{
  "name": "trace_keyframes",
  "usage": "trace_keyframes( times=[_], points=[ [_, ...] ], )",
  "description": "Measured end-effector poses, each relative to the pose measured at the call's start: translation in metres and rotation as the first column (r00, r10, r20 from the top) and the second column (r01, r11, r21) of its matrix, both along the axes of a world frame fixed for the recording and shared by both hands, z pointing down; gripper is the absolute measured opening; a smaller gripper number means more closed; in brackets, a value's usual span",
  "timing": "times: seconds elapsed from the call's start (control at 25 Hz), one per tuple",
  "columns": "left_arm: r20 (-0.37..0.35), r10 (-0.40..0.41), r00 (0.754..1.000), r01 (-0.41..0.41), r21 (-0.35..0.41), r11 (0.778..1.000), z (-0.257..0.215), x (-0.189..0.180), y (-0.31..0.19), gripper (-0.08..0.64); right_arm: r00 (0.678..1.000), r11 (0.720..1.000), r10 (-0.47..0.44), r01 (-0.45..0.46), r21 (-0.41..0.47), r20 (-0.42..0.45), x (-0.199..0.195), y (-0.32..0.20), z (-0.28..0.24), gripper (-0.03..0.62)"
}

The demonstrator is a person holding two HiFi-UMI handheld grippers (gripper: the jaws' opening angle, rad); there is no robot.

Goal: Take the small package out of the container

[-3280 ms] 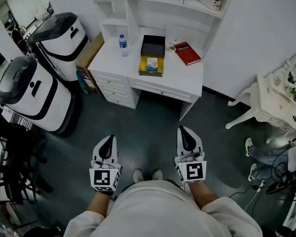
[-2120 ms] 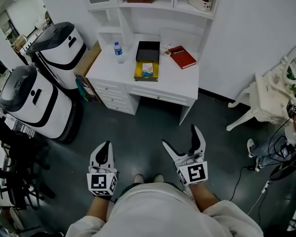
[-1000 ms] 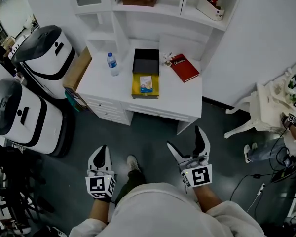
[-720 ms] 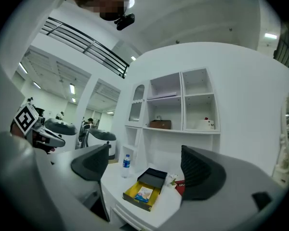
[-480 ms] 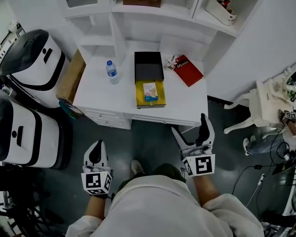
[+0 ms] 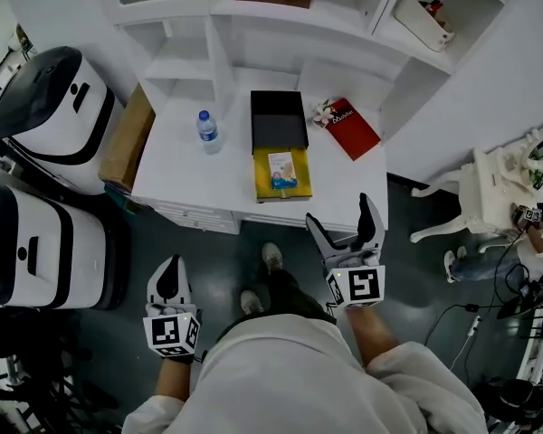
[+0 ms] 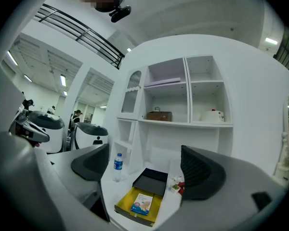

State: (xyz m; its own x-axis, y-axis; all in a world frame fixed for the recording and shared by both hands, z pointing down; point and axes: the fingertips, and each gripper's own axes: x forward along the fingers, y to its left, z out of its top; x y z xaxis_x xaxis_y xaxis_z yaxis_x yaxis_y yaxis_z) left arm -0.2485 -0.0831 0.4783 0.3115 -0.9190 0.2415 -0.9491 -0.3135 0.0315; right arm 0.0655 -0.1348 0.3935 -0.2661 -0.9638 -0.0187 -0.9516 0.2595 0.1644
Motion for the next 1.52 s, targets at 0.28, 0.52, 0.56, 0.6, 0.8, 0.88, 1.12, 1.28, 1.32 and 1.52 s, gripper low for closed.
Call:
trace_keyframes(
  times=[0.28,0.52,0.56,0.6,0.8,0.88,1.12,1.28,1.32,1.52],
  points=[
    [0.021,-0.072,0.997,0.072,-0.013,0.997,0.003,-0.019,-0.026,0.008,0.999,0.996,-0.031,0.03,-0.088,-0.009,-0.01,-0.062,0.052,0.468],
    [0.033,-0.097,0.995,0.098,-0.027,0.995,0.003,-0.021,-0.055,0.008,0.998,0.987,-0.052,0.048,-0.151,-0.021,-0.014,-0.105,0.082,0.468],
    [0.034,-0.099,0.994,0.1,-0.03,0.995,0.003,-0.02,-0.059,0.008,0.998,0.985,-0.055,0.05,-0.165,-0.024,-0.014,-0.112,0.089,0.468],
    [0.036,-0.102,0.994,0.103,-0.032,0.994,0.004,-0.019,-0.063,0.008,0.998,0.982,-0.058,0.052,-0.179,-0.027,-0.015,-0.118,0.096,0.468],
    [0.049,-0.127,0.991,0.129,-0.051,0.99,0.006,-0.024,-0.079,0.008,0.996,0.961,-0.075,0.062,-0.271,-0.037,-0.02,-0.15,0.142,0.468],
    [0.056,-0.141,0.988,0.144,-0.059,0.988,0.007,-0.028,-0.084,0.008,0.996,0.949,-0.081,0.065,-0.307,-0.041,-0.023,-0.162,0.163,0.468],
    [0.071,-0.184,0.98,0.19,-0.082,0.978,0.013,-0.038,-0.091,0.008,0.995,0.911,-0.083,0.052,-0.409,-0.059,-0.026,-0.194,0.219,0.468],
    [0.077,-0.206,0.976,0.213,-0.098,0.972,0.018,-0.043,-0.095,0.008,0.995,0.883,-0.074,0.035,-0.468,-0.065,-0.025,-0.209,0.25,0.468],
    [0.078,-0.21,0.975,0.218,-0.101,0.971,0.019,-0.045,-0.096,0.008,0.995,0.877,-0.075,0.033,-0.48,-0.07,-0.025,-0.212,0.257,0.468],
    [0.08,-0.233,0.969,0.241,-0.113,0.964,0.022,-0.05,-0.102,0.008,0.994,0.837,-0.077,0.025,-0.546,-0.073,-0.026,-0.224,0.289,0.467]
  ],
)
